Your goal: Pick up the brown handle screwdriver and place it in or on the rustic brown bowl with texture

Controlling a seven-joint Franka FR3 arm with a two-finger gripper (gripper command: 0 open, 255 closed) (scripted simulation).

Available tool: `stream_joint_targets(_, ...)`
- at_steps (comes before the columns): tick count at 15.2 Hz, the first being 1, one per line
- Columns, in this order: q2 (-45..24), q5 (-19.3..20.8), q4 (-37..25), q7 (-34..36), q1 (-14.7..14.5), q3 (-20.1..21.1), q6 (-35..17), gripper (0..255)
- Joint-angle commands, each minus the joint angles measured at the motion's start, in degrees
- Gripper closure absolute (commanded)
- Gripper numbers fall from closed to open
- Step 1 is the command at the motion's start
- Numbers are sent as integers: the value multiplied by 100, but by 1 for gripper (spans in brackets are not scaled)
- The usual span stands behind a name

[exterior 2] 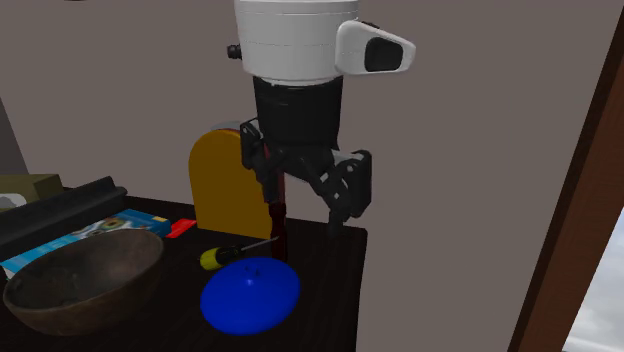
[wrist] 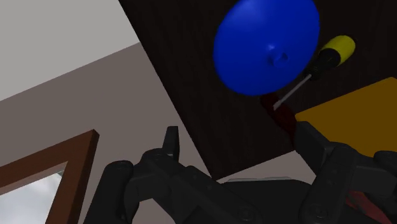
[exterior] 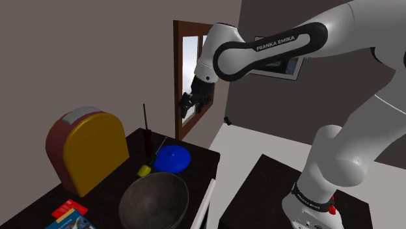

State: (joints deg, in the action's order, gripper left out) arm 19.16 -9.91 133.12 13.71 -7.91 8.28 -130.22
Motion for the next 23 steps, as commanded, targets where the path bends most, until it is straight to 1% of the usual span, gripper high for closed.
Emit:
stream_joint_targets(1, -372, -147, -109, -23, -82, 54, -414, 0)
stream_joint_targets(5, -1069, -416, -475, -78, -235, 166, -1030, 0)
stream_joint_targets(10, -1959, -713, -1098, -176, -407, 315, -1666, 0)
stream_joint_targets(11, -2080, -748, -1196, -190, -427, 337, -1740, 0)
stream_joint_targets(18, -2572, -684, -1296, -151, -487, 380, -2146, 0)
stream_joint_targets(23, -2613, -678, -1306, -147, -493, 382, -2178, 0)
